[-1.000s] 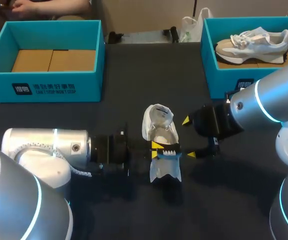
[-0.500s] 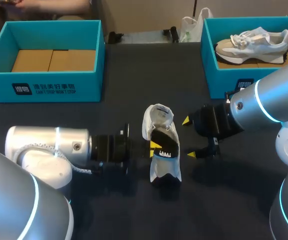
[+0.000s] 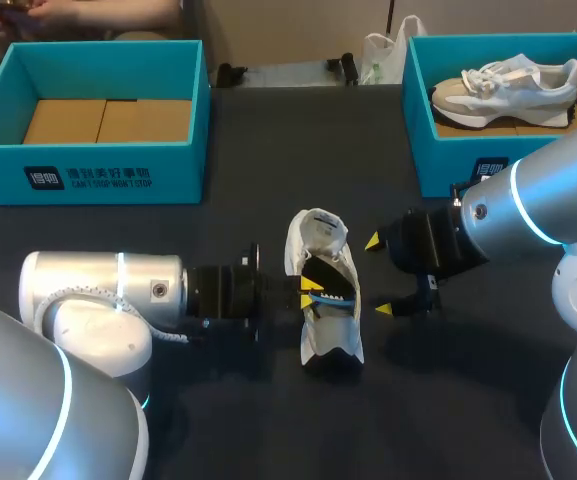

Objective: Take the shoe out of the shoebox, open the shoe tongue, remove and reinsert the insole, then place the shoe into the shoebox

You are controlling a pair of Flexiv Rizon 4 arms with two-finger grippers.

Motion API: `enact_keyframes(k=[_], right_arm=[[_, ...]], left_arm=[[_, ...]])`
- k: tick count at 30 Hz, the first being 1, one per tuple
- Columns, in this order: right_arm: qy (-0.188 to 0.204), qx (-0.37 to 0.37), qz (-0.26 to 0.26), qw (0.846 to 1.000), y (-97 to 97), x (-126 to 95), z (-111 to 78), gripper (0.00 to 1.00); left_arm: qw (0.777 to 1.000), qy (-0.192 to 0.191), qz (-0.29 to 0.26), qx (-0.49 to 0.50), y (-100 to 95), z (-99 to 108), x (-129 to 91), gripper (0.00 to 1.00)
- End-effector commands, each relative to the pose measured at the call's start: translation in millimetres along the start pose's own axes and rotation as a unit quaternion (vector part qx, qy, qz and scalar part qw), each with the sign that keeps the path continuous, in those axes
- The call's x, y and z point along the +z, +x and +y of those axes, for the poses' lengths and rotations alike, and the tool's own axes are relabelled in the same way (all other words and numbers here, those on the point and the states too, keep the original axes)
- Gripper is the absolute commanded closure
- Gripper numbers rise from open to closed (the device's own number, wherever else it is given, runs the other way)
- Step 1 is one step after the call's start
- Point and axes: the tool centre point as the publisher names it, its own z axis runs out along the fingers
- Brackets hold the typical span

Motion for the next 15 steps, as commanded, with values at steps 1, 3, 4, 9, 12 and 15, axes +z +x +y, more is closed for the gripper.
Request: enact_keyframes(k=[1, 3, 4, 9, 12, 15], right_arm=[[0.000, 0.000, 0.000, 1.000, 0.9, -1.2, -0.1, 0.00], [0.000, 0.000, 0.000, 1.000, 0.9, -1.2, -0.1, 0.00], [0.000, 0.000, 0.000, 1.000, 0.9, -1.2, -0.1, 0.00], [0.000, 0.000, 0.000, 1.000, 0.9, -1.2, -0.1, 0.00], [0.000, 0.000, 0.000, 1.000, 0.9, -1.2, -0.1, 0.00], [0.000, 0.000, 0.000, 1.000, 0.9, -1.2, -0.1, 0.00]], left_arm=[[1.000, 0.003, -0.001, 0.000, 1.9, -8.7, -2.3, 0.70], [1.000, 0.008, -0.004, 0.002, 1.8, -14.6, -4.1, 0.71], [1.000, 0.011, -0.005, 0.003, 1.7, -16.4, -4.6, 0.72], [1.000, 0.024, -0.007, 0.008, 1.8, -29.3, -6.1, 0.78], [1.000, 0.029, -0.006, 0.010, 3.4, -34.2, -4.9, 0.84], [1.000, 0.029, -0.001, 0.008, 7.2, -33.6, -1.7, 1.00]])
